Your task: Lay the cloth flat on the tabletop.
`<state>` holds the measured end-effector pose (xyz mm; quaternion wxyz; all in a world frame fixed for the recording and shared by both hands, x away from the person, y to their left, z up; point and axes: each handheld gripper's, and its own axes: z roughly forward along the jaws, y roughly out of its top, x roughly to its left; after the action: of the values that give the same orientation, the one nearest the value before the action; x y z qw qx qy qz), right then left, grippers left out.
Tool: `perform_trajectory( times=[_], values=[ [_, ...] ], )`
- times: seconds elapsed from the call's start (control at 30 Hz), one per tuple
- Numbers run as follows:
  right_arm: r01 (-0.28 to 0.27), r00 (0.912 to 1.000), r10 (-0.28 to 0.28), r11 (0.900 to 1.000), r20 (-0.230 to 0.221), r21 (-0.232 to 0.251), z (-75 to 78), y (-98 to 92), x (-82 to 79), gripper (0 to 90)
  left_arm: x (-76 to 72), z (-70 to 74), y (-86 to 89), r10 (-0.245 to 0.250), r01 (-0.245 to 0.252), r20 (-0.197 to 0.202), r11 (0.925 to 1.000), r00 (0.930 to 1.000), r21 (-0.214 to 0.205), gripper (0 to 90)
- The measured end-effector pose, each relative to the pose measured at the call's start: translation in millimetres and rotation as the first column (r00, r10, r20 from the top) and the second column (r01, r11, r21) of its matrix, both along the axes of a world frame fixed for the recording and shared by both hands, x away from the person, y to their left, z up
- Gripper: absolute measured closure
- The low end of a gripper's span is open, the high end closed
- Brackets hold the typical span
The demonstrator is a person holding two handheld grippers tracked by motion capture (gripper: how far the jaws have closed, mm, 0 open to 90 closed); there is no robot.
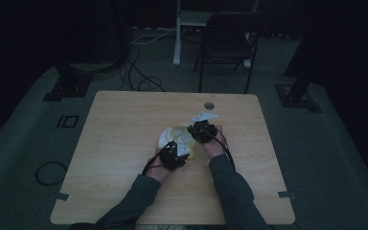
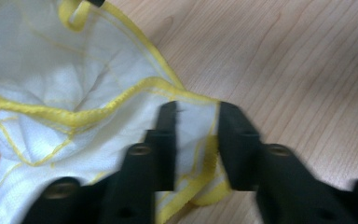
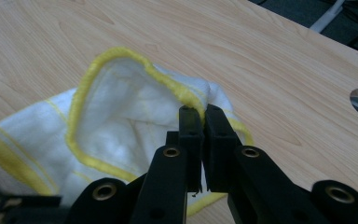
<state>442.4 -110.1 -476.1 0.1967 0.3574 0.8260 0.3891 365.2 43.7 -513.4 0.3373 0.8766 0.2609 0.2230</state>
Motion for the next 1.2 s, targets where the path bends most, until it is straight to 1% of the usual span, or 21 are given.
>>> perform_trajectory(
  times=[0.03, 0.1, 0.13, 0.23, 0.3, 0.33, 0.4, 0.47, 0.53, 0.63, 0.7, 0.77, 0.83, 0.9, 0.93, 0.97, 1.07, 1.1, 1.13, 1.17, 1.2],
  values=[
    [0.003, 1.0000, -0.003, 1.0000, 0.000, 0.000, -0.2, -1.0, 0.6, 87.8, 0.0, 0.0, 0.0, 0.000, 0.000, 0.000, 1.0000, 1.0000, 0.000, 81.5],
    [0.008, 1.0000, -0.008, 1.0000, -0.003, -0.005, -0.5, -2.7, 1.3, 87.7, 0.2, 3.1, 2.3, -0.005, 0.005, -0.002, 0.9999, 1.0000, -0.012, 88.3],
    [0.008, 1.0000, -0.008, 1.0000, -0.003, -0.005, -0.5, -2.7, 1.3, 87.7, 0.6, 5.9, 3.8, -0.008, 0.008, 0.001, 0.9999, 1.0000, -0.014, 88.3],
    [0.018, 0.9998, -0.018, 0.9998, -0.008, -0.012, -1.8, -6.6, 2.9, 87.7, 2.9, 13.9, 9.6, 0.002, -0.001, 0.006, 0.9991, 1.0000, -0.042, 89.5],
    [0.025, 0.9996, -0.025, 0.9996, -0.011, -0.013, -2.8, -8.8, 3.5, 87.8, 5.4, 18.6, 15.4, 0.018, -0.017, 0.009, 0.9970, 0.9998, -0.076, 89.5],
    [0.030, 0.9994, -0.031, 0.9994, -0.014, -0.015, -3.2, -10.0, 3.9, 87.8, 7.0, 21.1, 18.9, 0.024, -0.023, 0.010, 0.9962, 0.9997, -0.084, 89.5],
    [0.036, 0.9992, -0.037, 0.9992, -0.017, -0.019, -3.9, -12.4, 4.6, 87.7, 9.6, 24.9, 25.5, 0.046, -0.044, 0.011, 0.9925, 0.9989, -0.114, 89.6],
    [0.041, 0.9990, -0.041, 0.9989, -0.018, -0.022, -4.4, -14.4, 5.0, 87.8, 12.6, 28.6, 32.6, 0.067, -0.065, 0.009, 0.9878, 0.9977, -0.142, 89.9],
    [0.044, 0.9988, -0.045, 0.9987, -0.018, -0.025, -4.9, -16.4, 5.5, 87.7, 16.0, 32.3, 40.1, 0.085, -0.084, -0.003, 0.9815, 0.9964, -0.172, 89.9],
    [0.052, 0.9984, -0.052, 0.9983, -0.023, -0.025, -5.5, -19.9, 6.7, 87.8, 20.1, 37.3, 49.5, 0.118, -0.116, -0.003, 0.9732, 0.9930, -0.198, 90.0],
    [0.055, 0.9982, -0.056, 0.9981, -0.024, -0.028, -5.6, -21.2, 7.5, 87.8, 23.0, 39.9, 56.2, 0.132, -0.129, -0.004, 0.9696, 0.9913, -0.208, 90.0],
    [0.056, 0.9981, -0.057, 0.9980, -0.024, -0.028, -5.6, -21.5, 7.8, 87.7, 25.4, 41.7, 62.4, 0.151, -0.149, -0.007, 0.9639, 0.9885, -0.221, 90.0],
    [0.057, 0.9981, -0.058, 0.9980, -0.024, -0.027, -5.6, -21.8, 8.1, 87.8, 26.5, 42.5, 65.7, 0.160, -0.158, -0.008, 0.9622, 0.9871, -0.222, 90.0],
    [0.062, 0.9978, -0.062, 0.9976, -0.022, -0.033, -6.2, -23.8, 9.9, 87.7, 29.9, 43.7, 75.8, 0.186, -0.184, -0.013, 0.9540, 0.9824, -0.237, 90.0],
    [0.064, 0.9977, -0.064, 0.9974, -0.023, -0.033, -6.4, -24.5, 10.4, 87.7, 30.9, 43.8, 78.4, 0.194, -0.192, -0.014, 0.9513, 0.9809, -0.242, 90.0],
    [0.064, 0.9977, -0.064, 0.9974, -0.023, -0.033, -6.4, -24.5, 10.4, 87.7, 30.9, 43.8, 78.4, 0.194, -0.192, -0.014, 0.9513, 0.9809, -0.242, 90.0],
    [0.071, 0.9969, -0.072, 0.9970, -0.031, -0.030, -7.4, -27.2, 12.3, 87.7, 34.8, 43.7, 87.0, 0.219, -0.217, -0.024, 0.9416, 0.9755, -0.257, 90.0],
    [0.072, 0.9968, -0.073, 0.9969, -0.032, -0.032, -7.7, -27.7, 12.9, 87.7, 36.2, 43.6, 89.8, 0.224, -0.223, -0.025, 0.9403, 0.9741, -0.257, 90.0],
    [0.072, 0.9967, -0.073, 0.9970, -0.036, -0.028, -8.5, -27.7, 13.8, 87.7, 39.1, 43.0, 95.0, 0.241, -0.241, -0.033, 0.9342, 0.9699, -0.263, 90.0],
    [0.072, 0.9967, -0.073, 0.9970, -0.036, -0.028, -8.5, -27.7, 13.8, 87.7, 39.1, 43.0, 95.0, 0.241, -0.241, -0.033, 0.9342, 0.9699, -0.263, 90.0],
    [0.069, 0.9967, -0.070, 0.9972, -0.040, -0.029, -9.0, -27.3, 14.1, 87.7, 40.8, 42.6, 97.9, 0.250, -0.251, -0.036, 0.9307, 0.9675, -0.266, 90.0]
  ],
)
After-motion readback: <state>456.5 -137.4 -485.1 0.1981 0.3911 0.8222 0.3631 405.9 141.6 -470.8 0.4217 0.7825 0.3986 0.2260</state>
